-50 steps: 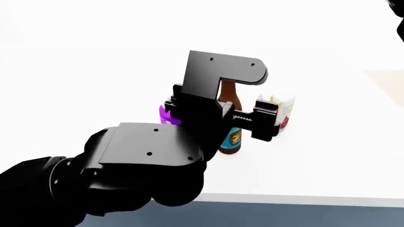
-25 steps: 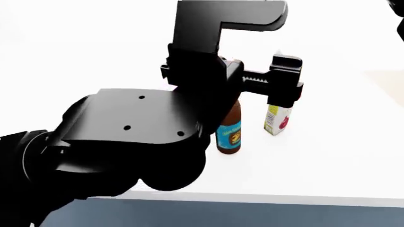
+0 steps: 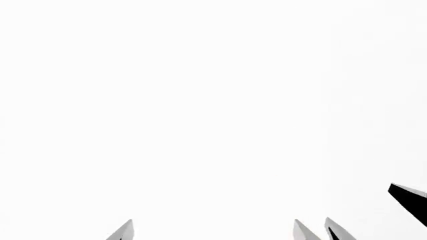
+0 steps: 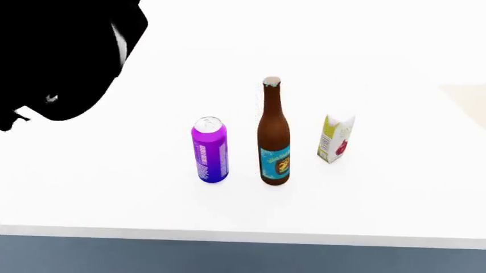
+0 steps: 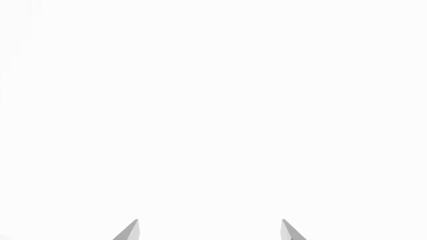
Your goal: Move the drinks to the dining counter.
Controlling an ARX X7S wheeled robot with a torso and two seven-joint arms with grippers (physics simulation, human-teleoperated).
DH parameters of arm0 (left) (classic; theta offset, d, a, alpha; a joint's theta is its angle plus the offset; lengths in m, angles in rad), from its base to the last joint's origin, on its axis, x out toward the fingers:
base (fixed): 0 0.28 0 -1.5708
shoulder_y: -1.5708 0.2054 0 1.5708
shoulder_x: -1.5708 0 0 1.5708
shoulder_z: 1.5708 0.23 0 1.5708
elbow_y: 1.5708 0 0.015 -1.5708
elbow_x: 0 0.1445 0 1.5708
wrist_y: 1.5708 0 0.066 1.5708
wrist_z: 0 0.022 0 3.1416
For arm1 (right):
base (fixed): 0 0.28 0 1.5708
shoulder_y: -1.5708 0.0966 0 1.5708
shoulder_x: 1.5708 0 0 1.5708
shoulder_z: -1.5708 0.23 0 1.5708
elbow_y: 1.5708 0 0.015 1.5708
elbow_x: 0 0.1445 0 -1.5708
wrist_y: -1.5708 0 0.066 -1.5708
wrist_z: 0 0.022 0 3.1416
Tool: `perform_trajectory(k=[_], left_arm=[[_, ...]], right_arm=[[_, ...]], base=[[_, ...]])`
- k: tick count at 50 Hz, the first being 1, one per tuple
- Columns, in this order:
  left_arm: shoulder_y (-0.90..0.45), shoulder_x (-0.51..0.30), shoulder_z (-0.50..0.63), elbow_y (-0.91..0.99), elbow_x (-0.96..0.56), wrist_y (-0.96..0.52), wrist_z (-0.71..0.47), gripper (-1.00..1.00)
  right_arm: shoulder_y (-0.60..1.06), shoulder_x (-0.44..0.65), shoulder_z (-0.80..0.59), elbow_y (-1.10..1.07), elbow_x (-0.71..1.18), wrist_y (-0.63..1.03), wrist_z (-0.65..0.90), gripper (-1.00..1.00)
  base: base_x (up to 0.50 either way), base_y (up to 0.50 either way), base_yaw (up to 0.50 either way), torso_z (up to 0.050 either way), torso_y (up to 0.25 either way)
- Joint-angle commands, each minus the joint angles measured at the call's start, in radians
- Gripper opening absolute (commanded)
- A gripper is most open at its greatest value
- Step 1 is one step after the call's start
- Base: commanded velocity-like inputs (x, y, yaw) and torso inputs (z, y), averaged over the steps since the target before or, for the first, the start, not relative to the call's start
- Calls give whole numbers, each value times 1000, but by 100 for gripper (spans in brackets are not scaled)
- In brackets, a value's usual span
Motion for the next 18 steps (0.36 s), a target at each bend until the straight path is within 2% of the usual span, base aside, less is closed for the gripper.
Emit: perform_trajectory(k=[1,18], left_arm=[[-92,-114,-82,36,-20,-13,-20,100],[-220,-234,-160,59,0,-46,-32,100]], right_arm=[[83,-22,14,-10,17,23,7,100],[347,-79,52,-84,-40,59,-87,100]], base=[[0,0,0,0,0],[0,0,0,0,0]])
